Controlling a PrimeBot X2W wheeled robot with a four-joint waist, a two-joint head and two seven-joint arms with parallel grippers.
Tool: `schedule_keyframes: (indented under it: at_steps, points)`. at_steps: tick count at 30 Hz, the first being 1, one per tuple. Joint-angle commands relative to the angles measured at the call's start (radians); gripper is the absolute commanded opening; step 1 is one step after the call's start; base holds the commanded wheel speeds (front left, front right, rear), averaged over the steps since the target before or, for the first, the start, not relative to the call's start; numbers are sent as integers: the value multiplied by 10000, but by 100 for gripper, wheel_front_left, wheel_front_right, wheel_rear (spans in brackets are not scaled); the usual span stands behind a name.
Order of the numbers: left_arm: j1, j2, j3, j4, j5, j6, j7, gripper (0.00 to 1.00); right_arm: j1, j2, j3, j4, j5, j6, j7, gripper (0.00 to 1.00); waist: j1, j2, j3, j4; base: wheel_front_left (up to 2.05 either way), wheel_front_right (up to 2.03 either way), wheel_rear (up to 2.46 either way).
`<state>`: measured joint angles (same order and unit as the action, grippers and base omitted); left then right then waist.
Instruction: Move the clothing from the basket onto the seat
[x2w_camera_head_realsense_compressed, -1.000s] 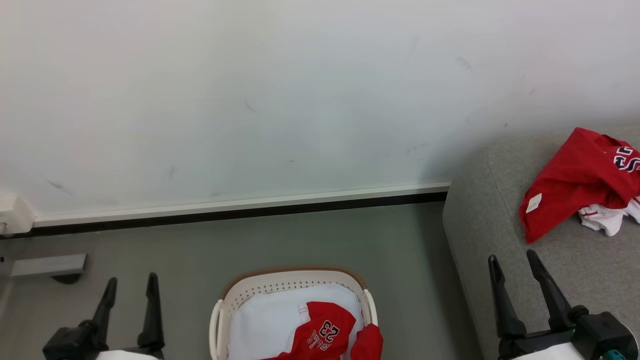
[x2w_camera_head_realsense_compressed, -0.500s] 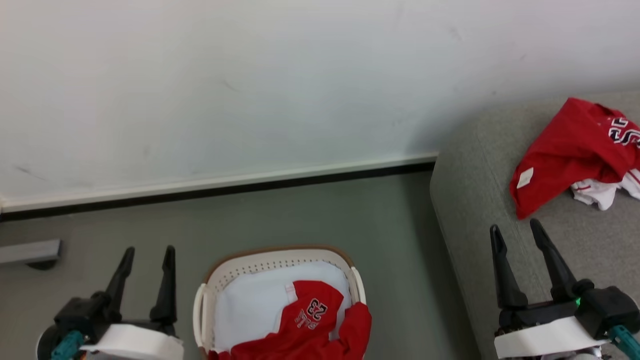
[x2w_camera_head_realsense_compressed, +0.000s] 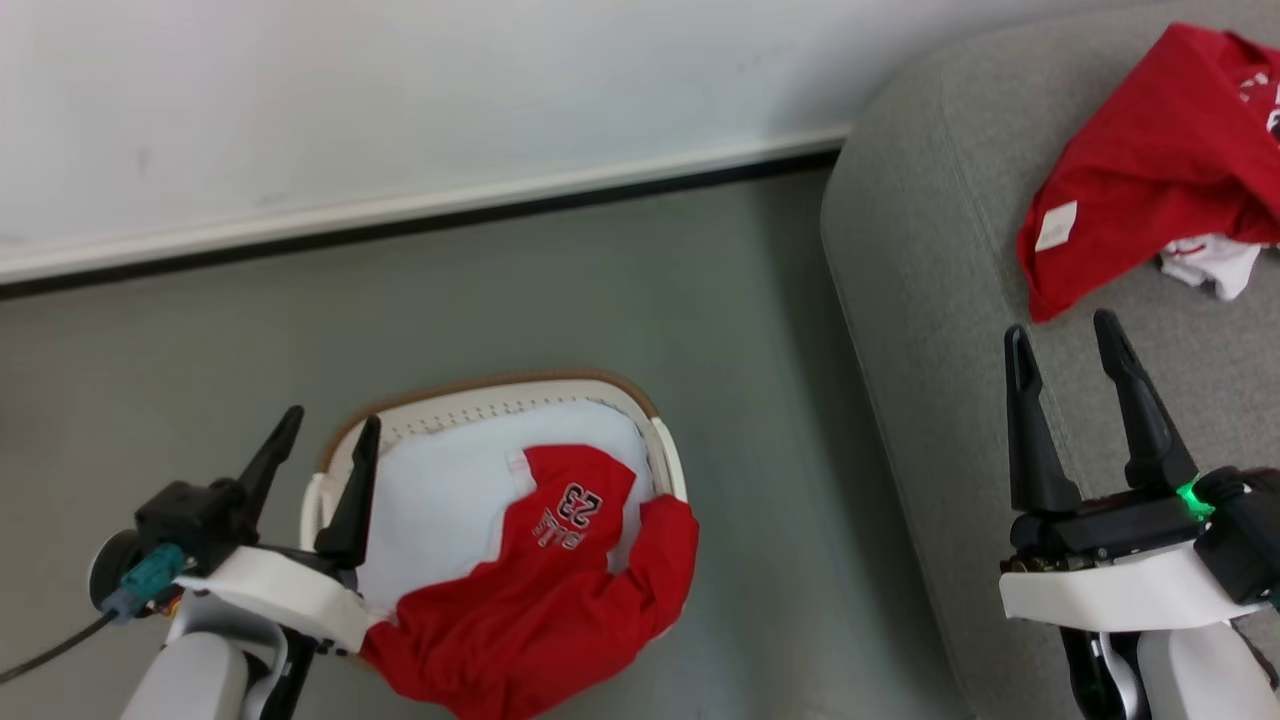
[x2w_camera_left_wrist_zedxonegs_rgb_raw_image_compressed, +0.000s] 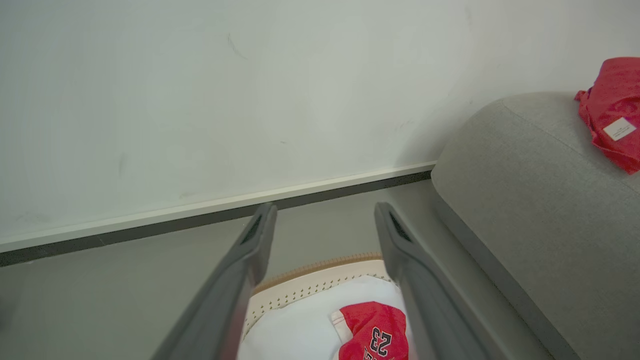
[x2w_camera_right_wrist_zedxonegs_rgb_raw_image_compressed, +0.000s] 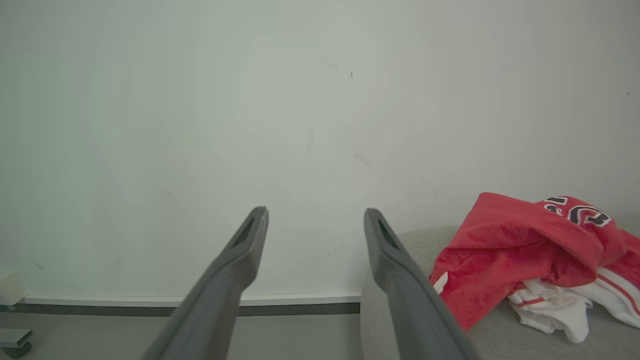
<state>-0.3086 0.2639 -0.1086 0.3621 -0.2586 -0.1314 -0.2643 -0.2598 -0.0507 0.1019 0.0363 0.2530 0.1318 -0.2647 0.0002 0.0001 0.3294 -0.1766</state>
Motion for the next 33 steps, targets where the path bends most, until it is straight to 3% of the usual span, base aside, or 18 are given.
schedule_keyframes:
  at_steps: [1, 6, 20, 33]
  points:
    - [-320, 278, -318, 341, -228, 20, 0, 100, -264, 4, -13, -110, 146, -22, 7, 100, -2, -1, 793, -411, 0, 0, 0]
    - [-1185, 901, -1616, 1519, -957, 19, 10, 100, -652, 9, -38, -387, 250, -22, 7, 100, -2, -1, 1574, -744, 0, 0, 0]
    - [-3614, 2204, -5315, 4096, -2985, 19, 1475, 100, -1125, 7, -29, -1226, 800, -22, 7, 100, -2, -1, 3308, -1777, 0, 0, 0]
    - [-5093, 3425, -7687, 5366, -4096, 19, 2373, 100, -1374, 8, 1, -2119, 1455, -22, 7, 100, -2, -1, 4850, -2723, 0, 0, 0]
